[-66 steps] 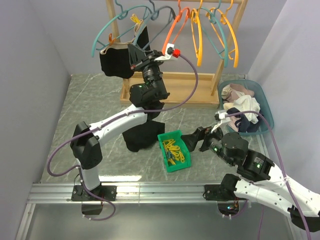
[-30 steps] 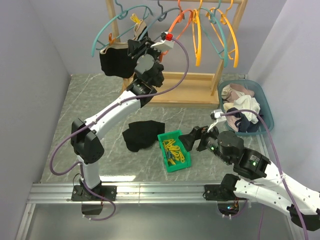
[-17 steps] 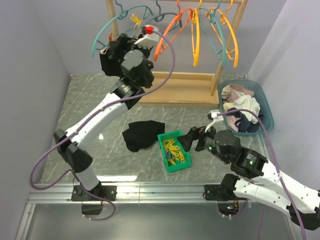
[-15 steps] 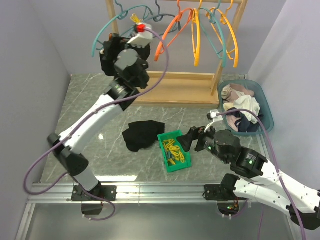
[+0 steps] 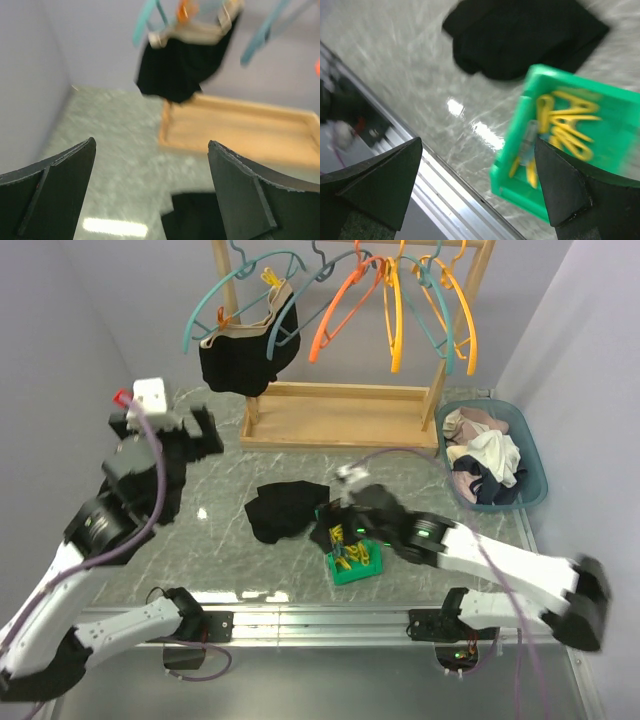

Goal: Remove the underwear clipped to the hanger
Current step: Pick up the underwear from the center of the board.

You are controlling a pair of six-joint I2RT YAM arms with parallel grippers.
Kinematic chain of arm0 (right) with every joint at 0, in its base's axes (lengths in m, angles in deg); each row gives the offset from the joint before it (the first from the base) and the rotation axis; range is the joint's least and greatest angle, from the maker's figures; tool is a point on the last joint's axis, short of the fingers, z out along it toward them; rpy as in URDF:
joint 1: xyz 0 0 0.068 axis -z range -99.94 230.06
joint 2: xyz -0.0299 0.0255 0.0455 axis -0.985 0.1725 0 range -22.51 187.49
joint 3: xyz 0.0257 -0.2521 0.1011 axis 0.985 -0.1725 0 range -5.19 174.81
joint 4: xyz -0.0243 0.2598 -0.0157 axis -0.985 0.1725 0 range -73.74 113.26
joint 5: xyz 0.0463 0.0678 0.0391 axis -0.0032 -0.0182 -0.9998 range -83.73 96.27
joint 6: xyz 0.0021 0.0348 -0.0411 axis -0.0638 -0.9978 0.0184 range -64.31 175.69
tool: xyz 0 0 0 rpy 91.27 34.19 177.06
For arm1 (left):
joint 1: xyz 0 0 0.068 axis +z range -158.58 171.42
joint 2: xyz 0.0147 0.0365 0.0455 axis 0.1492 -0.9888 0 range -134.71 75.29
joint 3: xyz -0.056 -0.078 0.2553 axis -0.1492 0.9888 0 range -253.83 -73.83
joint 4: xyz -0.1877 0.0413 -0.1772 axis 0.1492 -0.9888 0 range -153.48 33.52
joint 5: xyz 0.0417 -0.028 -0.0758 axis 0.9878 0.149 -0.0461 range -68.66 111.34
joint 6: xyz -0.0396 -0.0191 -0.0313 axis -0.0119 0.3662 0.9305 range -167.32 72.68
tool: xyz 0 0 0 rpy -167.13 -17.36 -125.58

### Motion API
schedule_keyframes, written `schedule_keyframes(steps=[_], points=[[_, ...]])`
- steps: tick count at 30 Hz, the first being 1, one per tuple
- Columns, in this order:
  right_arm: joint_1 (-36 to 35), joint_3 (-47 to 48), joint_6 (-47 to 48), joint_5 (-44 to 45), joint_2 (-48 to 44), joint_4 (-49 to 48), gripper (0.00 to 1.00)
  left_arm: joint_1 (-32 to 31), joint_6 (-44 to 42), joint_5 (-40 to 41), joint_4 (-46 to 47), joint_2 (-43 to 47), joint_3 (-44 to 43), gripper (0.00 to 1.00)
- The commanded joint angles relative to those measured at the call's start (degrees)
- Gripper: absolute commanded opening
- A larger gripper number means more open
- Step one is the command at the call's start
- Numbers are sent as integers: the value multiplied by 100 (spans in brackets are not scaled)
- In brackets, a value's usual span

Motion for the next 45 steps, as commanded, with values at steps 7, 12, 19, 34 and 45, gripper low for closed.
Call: schedule_keyframes(steps=[7,12,19,34,45], points=[[-919,2322,963,23,3586,-523,100,-35,1872,-1597,-1008,1893,1512,99],[-937,3743,1386,619,4992,-147,100,-35,2082,-1826,-1404,2369,1556,99],[-603,4241,737,1571,5917,426,100,-26,2338,-1818,-1958,2939,1495,99],[-58,3519,270,815,6295,-101,83,-26,2707,-2257,-1993,3186,1671,99],[83,3694,638,840,5514,-268,0,-17,2804,-2406,-1950,3187,1759,99]])
